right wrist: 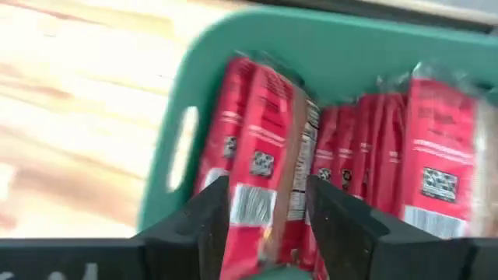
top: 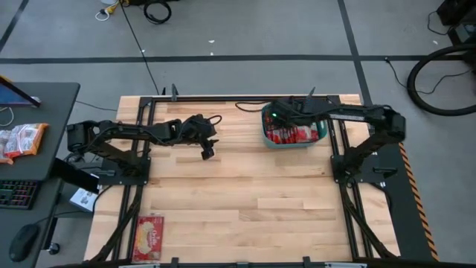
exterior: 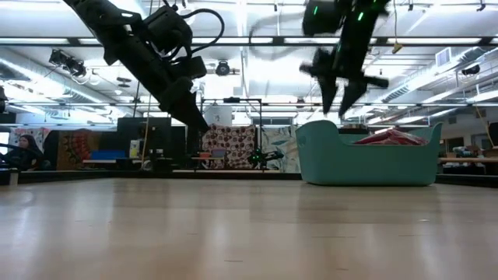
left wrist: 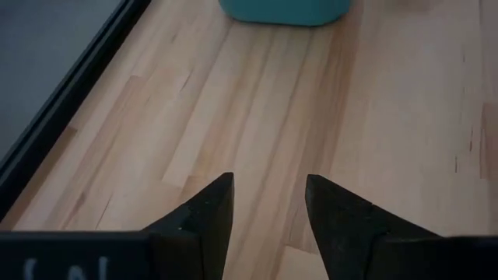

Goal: Sort popcorn bags into baskets
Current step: Adjust the popcorn bags in the bin

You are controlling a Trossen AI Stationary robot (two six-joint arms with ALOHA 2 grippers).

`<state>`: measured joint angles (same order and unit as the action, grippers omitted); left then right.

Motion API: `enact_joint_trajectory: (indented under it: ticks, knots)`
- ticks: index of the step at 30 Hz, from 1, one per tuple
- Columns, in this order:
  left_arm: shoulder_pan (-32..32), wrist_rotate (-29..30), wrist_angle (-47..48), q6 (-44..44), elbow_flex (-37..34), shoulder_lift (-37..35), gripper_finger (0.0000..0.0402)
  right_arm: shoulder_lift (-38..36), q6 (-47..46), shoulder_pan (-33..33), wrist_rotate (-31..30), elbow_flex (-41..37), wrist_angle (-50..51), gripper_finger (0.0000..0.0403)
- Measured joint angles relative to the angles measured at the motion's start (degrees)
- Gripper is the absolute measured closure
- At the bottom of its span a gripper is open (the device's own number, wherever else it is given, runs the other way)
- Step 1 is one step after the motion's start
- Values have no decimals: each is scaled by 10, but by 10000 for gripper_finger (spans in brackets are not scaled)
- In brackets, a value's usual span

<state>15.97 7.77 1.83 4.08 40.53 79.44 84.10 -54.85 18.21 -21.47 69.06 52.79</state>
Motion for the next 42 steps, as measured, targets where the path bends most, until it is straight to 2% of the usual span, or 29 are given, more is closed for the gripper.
enact_joint_trajectory:
  ticks: [7, 13, 22, 28, 31, 34, 39, 42]
  knots:
    - [0, 0, 18, -23, 0, 0, 235, 118, 7, 55, 84, -2, 22, 251]
    - [-1, -1, 56, -38, 0, 0, 235, 159, 28, 88, 121, 0, 22, 251]
    - [-1, -1, 75, -38, 0, 0, 235, 169, 54, 136, 102, -1, 21, 252]
    - [-1, 0, 81, -39, 0, 0, 235, 111, 68, 131, 115, -2, 5, 252]
    - [0, 0, 80, -38, 0, 0, 235, 77, 176, 130, 120, -2, -26, 252]
    - [0, 1, 77, -34, 0, 0, 235, 54, 364, 134, 138, -2, -34, 252]
    - [7, 1, 76, -35, 0, 0, 235, 49, 671, 142, 139, -2, -4, 252]
    - [10, 1, 76, -57, 0, 0, 235, 63, 785, 152, 139, -2, -3, 252]
